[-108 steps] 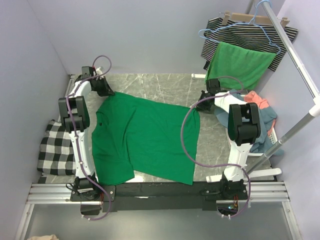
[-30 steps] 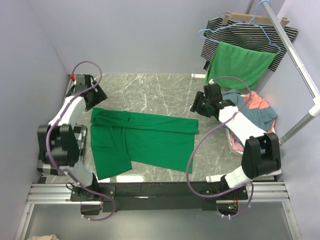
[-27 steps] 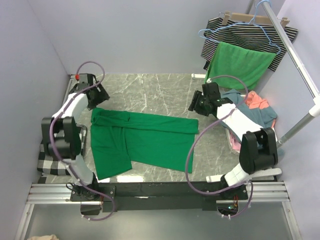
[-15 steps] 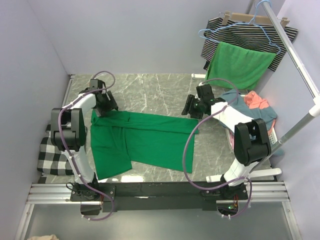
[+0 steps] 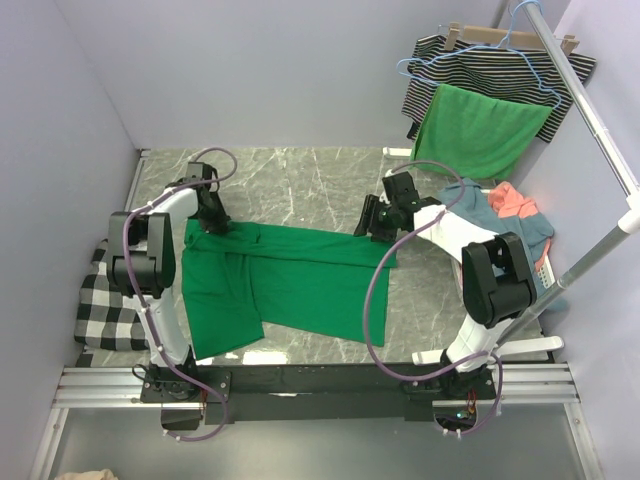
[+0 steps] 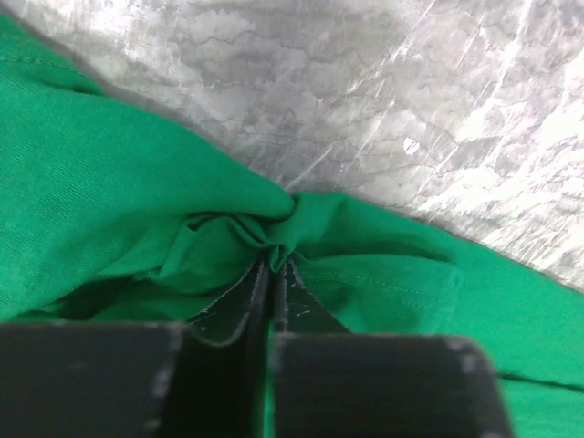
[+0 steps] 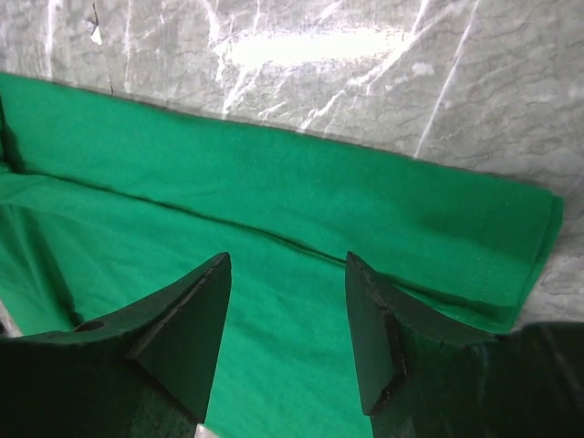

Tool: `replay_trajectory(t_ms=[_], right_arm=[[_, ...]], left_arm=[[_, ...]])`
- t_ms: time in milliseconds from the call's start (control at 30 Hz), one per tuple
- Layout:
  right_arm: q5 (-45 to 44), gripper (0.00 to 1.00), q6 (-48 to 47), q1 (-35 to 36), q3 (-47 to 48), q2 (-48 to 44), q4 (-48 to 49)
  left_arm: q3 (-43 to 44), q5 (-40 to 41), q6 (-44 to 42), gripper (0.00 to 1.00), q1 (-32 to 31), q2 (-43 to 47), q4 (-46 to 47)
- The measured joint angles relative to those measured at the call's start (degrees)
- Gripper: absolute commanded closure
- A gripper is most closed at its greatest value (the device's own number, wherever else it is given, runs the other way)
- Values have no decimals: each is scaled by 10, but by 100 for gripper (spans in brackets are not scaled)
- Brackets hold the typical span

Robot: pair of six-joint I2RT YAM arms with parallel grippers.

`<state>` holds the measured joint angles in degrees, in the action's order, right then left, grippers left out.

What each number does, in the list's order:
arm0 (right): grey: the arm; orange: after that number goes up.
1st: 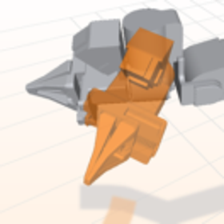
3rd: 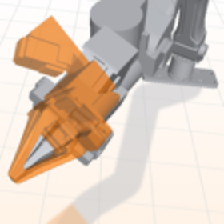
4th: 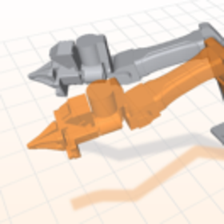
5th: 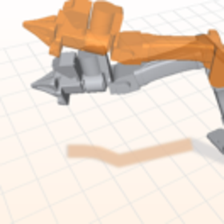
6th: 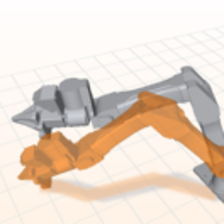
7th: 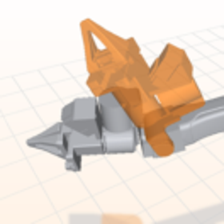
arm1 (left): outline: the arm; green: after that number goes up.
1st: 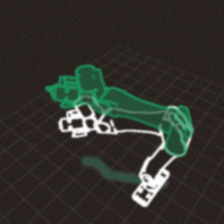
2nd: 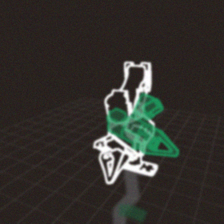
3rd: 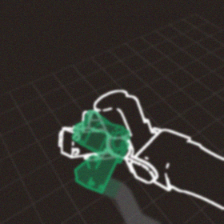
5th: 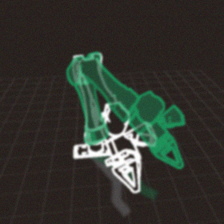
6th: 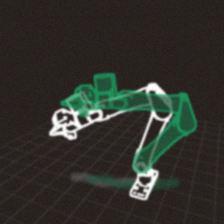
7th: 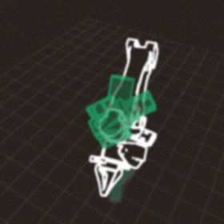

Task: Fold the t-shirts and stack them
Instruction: Fold the flattened tshirt in 1/3 of the way

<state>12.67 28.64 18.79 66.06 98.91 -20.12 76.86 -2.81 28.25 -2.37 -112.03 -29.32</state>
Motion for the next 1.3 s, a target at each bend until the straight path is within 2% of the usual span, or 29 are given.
replay_trajectory(t_ms=[267, 567, 633, 700, 767, 833, 933, 1000, 1067, 1100, 1133, 1167, 1200, 1267, 1300], right_arm=[[8, 48, 0, 4, -10, 5, 11], [19, 53, 0, 14, -32, 31, 23], [19, 53, 0, 15, -40, 36, 22], [19, 53, 0, 16, -50, 37, 21], [20, 54, 0, 17, -56, 37, 24], [20, 54, 0, 17, -57, 37, 28], [20, 55, 0, 19, -60, 37, 34], [21, 55, 1, 20, -62, 37, 40], [21, 55, 1, 21, -64, 37, 45], [22, 55, 1, 21, -64, 37, 46], [22, 55, 1, 21, -65, 37, 47], [23, 55, 1, 21, -66, 37, 49], [24, 55, 1, 21, -67, 37, 52], [28, 54, 1, 22, -71, 36, 60], [30, 53, 1, 23, -72, 35, 63]], left_arm=[[0, 4, -1, 99, -4, 15, -9], [35, -9, -2, 91, -7, 148, -55], [30, -14, -2, 87, -8, 180, -57], [11, -20, -2, 75, -8, 209, -57], [-24, -21, -2, 73, -8, 238, -60], [-61, -21, -1, 65, -8, 260, -64], [-110, -18, 0, 69, -8, 276, -77], [-134, -17, 1, 83, -8, 279, -85], [-151, -17, 5, 89, -8, 283, -87], [-160, -17, 6, 88, -8, 288, -87], [-167, -18, 7, 84, -8, 294, -88], [-174, -18, 8, 76, -8, 301, -87], [-179, -19, 10, 52, -8, 308, -87], [-184, -19, 11, 39, -8, 318, -85], [-184, -19, 17, 28, -8, 320, -80]])
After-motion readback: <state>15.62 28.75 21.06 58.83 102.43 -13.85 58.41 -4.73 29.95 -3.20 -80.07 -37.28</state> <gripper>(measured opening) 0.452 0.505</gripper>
